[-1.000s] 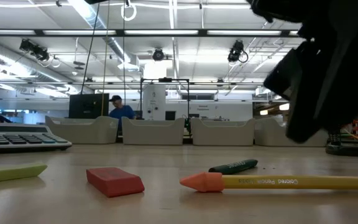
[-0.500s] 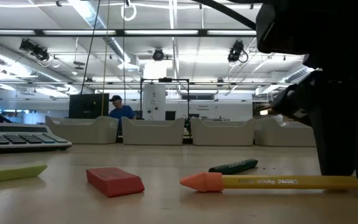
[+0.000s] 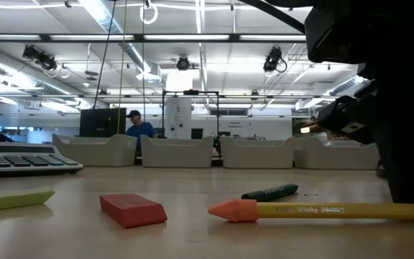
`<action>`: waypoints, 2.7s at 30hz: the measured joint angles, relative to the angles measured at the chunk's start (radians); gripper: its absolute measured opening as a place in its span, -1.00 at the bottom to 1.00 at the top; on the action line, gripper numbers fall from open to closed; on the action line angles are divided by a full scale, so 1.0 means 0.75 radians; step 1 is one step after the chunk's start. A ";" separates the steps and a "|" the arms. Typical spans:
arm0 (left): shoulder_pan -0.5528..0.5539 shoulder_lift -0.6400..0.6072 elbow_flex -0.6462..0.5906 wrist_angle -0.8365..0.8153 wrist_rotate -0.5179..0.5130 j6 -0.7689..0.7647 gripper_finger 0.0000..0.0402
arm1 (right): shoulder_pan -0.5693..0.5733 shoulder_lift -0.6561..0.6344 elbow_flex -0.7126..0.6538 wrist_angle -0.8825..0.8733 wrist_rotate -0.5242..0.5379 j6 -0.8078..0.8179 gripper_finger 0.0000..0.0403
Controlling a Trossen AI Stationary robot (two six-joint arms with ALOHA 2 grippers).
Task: Sort crayons/erasers/pens/pencils in bins
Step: Put the yellow pencil into the gray bin
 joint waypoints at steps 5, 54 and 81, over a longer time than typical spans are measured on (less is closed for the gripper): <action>0.000 0.000 0.000 0.000 0.000 -0.057 -0.91 | 0.000 0.001 -0.001 -0.006 -0.007 -0.001 -0.76; 0.605 -0.517 -0.001 -0.238 0.033 0.858 -0.87 | -1.074 -0.649 0.200 -0.762 -0.007 -0.253 -0.80; 0.961 -0.578 -0.001 -0.365 -0.037 0.988 -0.87 | -1.763 -0.061 0.671 -0.868 -0.029 -1.041 -0.80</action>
